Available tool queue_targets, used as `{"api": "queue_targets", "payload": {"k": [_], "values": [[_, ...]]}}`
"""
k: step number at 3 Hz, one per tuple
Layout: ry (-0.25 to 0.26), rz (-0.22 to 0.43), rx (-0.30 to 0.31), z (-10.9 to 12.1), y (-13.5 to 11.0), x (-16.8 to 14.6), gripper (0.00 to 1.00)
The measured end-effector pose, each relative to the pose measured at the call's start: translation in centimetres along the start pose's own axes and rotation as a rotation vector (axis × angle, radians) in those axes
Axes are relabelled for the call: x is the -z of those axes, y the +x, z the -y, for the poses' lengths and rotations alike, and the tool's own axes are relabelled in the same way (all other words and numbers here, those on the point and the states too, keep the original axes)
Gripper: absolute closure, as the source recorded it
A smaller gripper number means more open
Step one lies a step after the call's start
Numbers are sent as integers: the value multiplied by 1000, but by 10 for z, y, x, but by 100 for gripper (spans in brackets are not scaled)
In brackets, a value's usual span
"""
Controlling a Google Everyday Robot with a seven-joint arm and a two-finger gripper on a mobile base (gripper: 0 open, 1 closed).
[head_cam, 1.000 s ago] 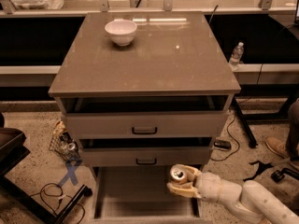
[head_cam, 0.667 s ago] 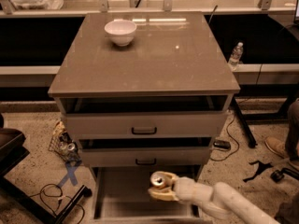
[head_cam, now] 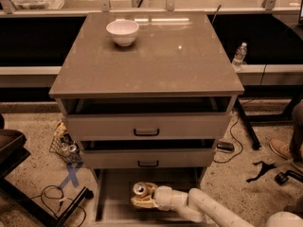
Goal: Place orange can into bottom drawer
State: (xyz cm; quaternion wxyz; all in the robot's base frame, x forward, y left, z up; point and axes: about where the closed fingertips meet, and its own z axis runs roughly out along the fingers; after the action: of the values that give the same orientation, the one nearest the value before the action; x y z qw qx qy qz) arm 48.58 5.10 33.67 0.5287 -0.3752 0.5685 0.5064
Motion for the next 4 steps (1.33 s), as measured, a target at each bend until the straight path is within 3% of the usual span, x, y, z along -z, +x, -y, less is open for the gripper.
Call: {"api": "queue_targets", "payload": {"k": [1,2,3,4], "values": [[-6,-1,-1,6,5,-9,100],[-24,8,-5,26,26,-27,100],[-87,24,19,37,62,-48,100],[-115,-1,42,48,90,-53,100]]}}
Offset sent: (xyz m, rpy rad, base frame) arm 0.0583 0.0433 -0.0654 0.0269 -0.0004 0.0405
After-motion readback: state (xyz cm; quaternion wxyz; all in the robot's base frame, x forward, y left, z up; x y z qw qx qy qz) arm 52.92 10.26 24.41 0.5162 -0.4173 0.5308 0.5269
